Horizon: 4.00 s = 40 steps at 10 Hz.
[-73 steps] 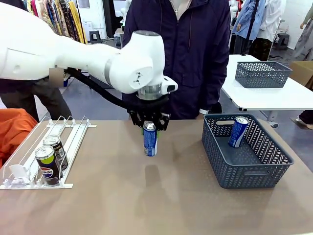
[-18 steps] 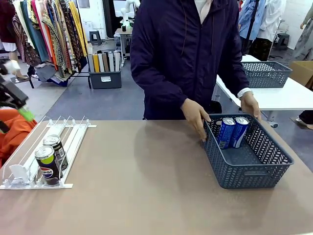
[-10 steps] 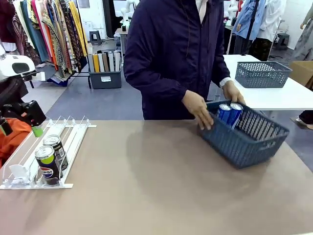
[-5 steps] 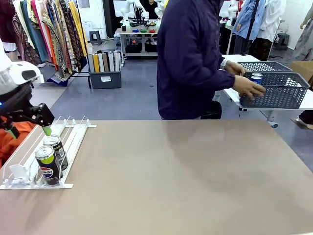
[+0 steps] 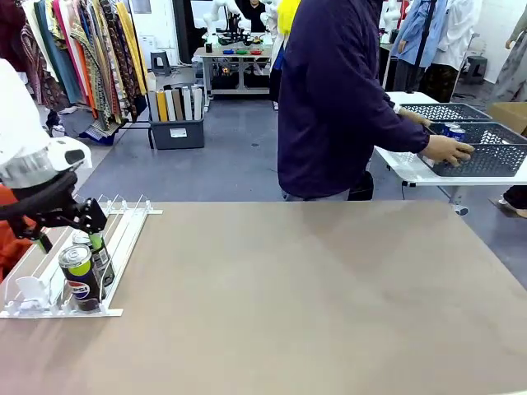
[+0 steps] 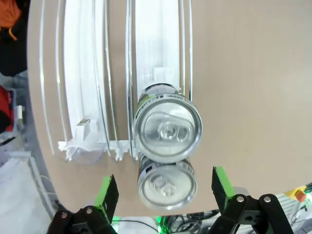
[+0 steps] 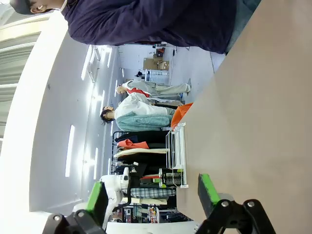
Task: Retrieve and store the cans from the dispenser.
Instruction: Pick up one can from the Automatic Can Dispenser and place it in the middle of the table.
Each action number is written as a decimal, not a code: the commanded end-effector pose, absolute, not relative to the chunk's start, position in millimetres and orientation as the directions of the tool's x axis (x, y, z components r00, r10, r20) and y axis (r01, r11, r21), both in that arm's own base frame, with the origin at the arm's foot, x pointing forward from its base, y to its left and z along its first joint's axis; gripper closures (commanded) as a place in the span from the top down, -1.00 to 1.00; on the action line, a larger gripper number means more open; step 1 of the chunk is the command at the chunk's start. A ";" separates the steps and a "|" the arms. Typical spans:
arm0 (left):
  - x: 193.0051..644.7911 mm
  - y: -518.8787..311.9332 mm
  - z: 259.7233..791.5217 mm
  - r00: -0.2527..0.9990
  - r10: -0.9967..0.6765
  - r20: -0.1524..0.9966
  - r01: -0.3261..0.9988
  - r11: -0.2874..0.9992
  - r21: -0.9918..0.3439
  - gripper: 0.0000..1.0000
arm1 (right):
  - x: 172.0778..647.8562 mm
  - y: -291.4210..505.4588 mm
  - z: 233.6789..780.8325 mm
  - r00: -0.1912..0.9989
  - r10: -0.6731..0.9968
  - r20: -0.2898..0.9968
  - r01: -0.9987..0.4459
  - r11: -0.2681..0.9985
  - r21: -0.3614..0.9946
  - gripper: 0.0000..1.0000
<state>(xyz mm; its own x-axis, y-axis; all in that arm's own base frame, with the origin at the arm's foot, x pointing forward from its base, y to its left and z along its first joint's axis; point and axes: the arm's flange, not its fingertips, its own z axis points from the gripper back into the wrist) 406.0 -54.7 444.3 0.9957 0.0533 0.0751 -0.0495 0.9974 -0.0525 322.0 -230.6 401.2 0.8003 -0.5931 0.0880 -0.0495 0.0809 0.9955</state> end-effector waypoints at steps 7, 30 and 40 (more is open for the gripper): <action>425.0 -61.2 414.7 0.995 0.088 -0.038 -0.089 0.996 -0.031 1.00 | 321.1 -231.0 406.0 0.805 -0.589 0.072 -0.040 0.068 0.997 1.00; 297.9 -0.2 626.9 0.967 0.027 0.252 -0.010 0.998 -0.069 -1.00 | 321.1 -231.0 406.0 0.805 -0.589 0.072 -0.040 0.068 0.997 1.00; 334.2 -136.4 633.2 0.935 0.021 0.355 0.029 0.991 -0.134 -1.00 | 321.1 -231.0 406.0 0.805 -0.589 0.072 -0.040 0.068 0.997 1.00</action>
